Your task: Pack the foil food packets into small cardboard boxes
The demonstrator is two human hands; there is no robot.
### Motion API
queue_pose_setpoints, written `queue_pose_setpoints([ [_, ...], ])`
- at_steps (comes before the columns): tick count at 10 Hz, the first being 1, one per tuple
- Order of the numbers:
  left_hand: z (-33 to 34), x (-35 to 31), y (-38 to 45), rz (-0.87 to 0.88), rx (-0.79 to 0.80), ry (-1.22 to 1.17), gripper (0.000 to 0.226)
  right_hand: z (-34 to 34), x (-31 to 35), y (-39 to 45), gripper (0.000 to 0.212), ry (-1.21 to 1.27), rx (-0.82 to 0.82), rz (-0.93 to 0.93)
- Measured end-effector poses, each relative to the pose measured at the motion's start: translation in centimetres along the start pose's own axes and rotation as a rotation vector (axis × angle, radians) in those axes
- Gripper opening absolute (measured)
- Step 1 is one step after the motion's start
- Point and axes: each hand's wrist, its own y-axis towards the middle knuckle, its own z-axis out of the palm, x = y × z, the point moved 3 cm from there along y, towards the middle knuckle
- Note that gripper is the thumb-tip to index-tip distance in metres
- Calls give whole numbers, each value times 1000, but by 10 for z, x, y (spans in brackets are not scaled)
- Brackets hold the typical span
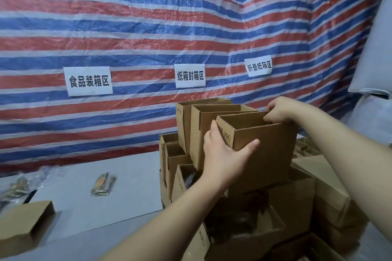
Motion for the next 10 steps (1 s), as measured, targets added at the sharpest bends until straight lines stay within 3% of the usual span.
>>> queue_pose_setpoints([
  [5,-7,20,-2,-70,-36,184,118,12,3,11,48,36,-62,-4],
  [7,-10,25,-5,-61,-18,193,119,10,6,12,59,-57,-183,-6],
  [9,-23,27,-12,-51,34,166,117,1,36,-15,46,-80,-429,-114],
  [10,-51,28,-17,3,5,99,109,-6,74,-48,39,28,-569,-252],
])
